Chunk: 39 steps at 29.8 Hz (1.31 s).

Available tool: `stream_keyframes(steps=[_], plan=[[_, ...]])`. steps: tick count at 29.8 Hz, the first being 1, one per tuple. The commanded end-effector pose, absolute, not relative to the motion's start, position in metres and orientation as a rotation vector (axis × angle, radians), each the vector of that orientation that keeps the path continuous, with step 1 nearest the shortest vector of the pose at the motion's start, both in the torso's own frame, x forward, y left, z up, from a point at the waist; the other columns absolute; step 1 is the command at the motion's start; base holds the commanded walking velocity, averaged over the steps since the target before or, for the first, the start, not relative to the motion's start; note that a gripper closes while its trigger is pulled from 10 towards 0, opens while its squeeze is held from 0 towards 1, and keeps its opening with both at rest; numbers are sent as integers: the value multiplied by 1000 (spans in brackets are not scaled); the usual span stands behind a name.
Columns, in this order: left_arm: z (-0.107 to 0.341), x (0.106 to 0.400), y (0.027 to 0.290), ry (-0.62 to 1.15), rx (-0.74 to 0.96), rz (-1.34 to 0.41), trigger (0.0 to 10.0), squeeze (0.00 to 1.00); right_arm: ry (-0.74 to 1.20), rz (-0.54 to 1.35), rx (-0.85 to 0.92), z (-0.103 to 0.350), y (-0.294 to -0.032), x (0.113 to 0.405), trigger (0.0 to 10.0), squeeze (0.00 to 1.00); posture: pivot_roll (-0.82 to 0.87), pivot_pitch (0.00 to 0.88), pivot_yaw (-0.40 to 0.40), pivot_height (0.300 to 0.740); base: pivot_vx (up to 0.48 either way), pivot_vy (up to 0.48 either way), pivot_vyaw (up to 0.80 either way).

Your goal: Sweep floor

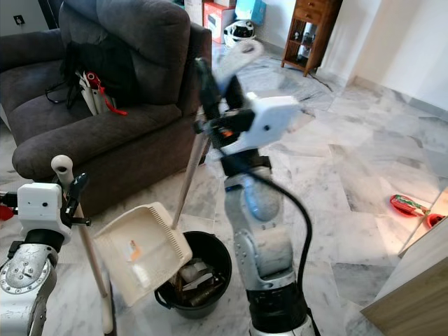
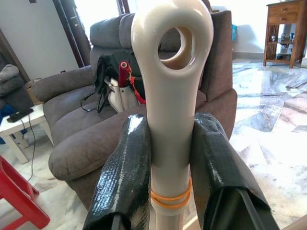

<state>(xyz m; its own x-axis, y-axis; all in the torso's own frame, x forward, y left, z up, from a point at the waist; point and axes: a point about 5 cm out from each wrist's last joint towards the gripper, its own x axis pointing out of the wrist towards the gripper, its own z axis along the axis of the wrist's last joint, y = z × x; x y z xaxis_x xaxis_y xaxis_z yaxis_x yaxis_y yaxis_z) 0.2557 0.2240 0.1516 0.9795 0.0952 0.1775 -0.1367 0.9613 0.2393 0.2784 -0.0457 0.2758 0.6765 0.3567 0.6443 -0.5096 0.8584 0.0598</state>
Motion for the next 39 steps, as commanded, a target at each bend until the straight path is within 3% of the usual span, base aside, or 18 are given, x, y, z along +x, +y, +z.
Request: stream_keyframes(steps=[1,18,39], plan=[[167,256,222,-238,288,108,10000,0,-787,497,312,295,-42,264,10000,0,70,44,0,740,0,0,0],[167,257,218,-241,299,89,10000,0,-969,638,74,296,-16,232,10000,0,66,53,-3,740,0,0,0],[166,258,215,-245,292,81,10000,0,-1039,715,-130,280,-8,219,10000,0,60,60,-6,740,0,0,0]])
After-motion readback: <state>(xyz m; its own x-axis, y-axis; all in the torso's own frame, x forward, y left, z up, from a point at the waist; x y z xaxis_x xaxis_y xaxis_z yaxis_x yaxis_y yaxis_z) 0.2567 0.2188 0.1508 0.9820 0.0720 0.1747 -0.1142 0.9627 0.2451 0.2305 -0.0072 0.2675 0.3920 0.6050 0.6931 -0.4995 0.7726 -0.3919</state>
